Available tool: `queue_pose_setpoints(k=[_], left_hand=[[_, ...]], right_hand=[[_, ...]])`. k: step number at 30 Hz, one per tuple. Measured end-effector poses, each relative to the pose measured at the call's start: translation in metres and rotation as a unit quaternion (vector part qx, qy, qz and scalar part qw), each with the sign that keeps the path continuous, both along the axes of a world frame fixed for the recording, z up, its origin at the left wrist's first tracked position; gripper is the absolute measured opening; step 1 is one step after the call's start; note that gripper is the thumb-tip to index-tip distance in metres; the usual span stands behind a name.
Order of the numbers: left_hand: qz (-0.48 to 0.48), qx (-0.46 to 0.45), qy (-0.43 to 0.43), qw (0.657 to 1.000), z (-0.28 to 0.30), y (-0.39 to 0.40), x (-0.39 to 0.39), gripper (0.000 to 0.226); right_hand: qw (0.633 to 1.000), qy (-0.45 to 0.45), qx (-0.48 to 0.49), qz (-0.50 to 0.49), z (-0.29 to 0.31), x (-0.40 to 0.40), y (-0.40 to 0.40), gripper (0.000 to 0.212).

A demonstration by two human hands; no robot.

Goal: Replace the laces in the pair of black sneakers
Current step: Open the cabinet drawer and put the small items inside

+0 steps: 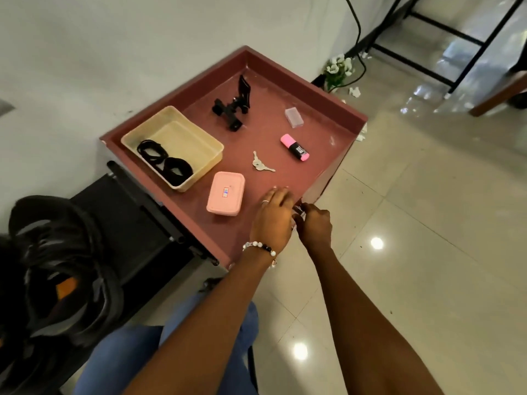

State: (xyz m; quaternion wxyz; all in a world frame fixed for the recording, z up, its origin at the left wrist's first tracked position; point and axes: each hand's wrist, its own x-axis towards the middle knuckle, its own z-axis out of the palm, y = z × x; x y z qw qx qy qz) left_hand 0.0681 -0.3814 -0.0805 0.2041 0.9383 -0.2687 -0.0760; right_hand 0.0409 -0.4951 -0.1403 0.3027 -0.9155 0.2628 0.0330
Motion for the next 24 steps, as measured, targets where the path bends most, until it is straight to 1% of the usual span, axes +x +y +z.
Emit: queue_pose_setpoints(k=[2, 5, 8, 11, 13, 15, 18, 20, 24], left_hand=[[0.005, -0.007, -0.018, 1.0, -0.005, -0.003, 0.004, 0.062], [0.02, -0.017, -0.039, 0.999, -0.011, -0.008, 0.006, 0.063], [0.036, -0.016, -0.066, 0.997, -0.012, -0.01, 0.004, 0.064], [0.021, 0.04, -0.025, 0.999, -0.008, -0.014, -0.003, 0.074], [0.001, 0.082, -0.009, 0.997, -0.003, -0.02, -0.013, 0.085], [-0.031, 0.106, 0.002, 0.994, 0.001, -0.029, -0.027, 0.088], [-0.068, 0.119, 0.021, 0.99, 0.001, -0.041, -0.05, 0.078], [-0.067, 0.108, 0.028, 0.992, 0.0, -0.046, -0.063, 0.07], [-0.07, 0.097, 0.026, 0.993, -0.003, -0.048, -0.078, 0.055]], right_hand=[[1.0, -0.001, 0.014, -0.003, -0.005, 0.003, -0.006, 0.032], [1.0, 0.01, 0.009, 0.02, -0.012, 0.01, -0.016, 0.026], [1.0, 0.018, 0.001, 0.003, -0.011, 0.011, -0.021, 0.025], [0.999, 0.027, -0.002, -0.028, -0.015, -0.009, -0.029, 0.033], [0.999, 0.025, 0.003, -0.047, -0.018, -0.029, -0.04, 0.034], [0.997, 0.03, 0.013, -0.064, -0.015, -0.052, -0.053, 0.033], [0.995, 0.038, 0.021, -0.094, -0.01, -0.085, -0.07, 0.03], [0.992, 0.034, 0.025, -0.119, -0.009, -0.108, -0.081, 0.026], [0.986, 0.064, 0.032, -0.151, -0.004, -0.142, -0.101, 0.021]])
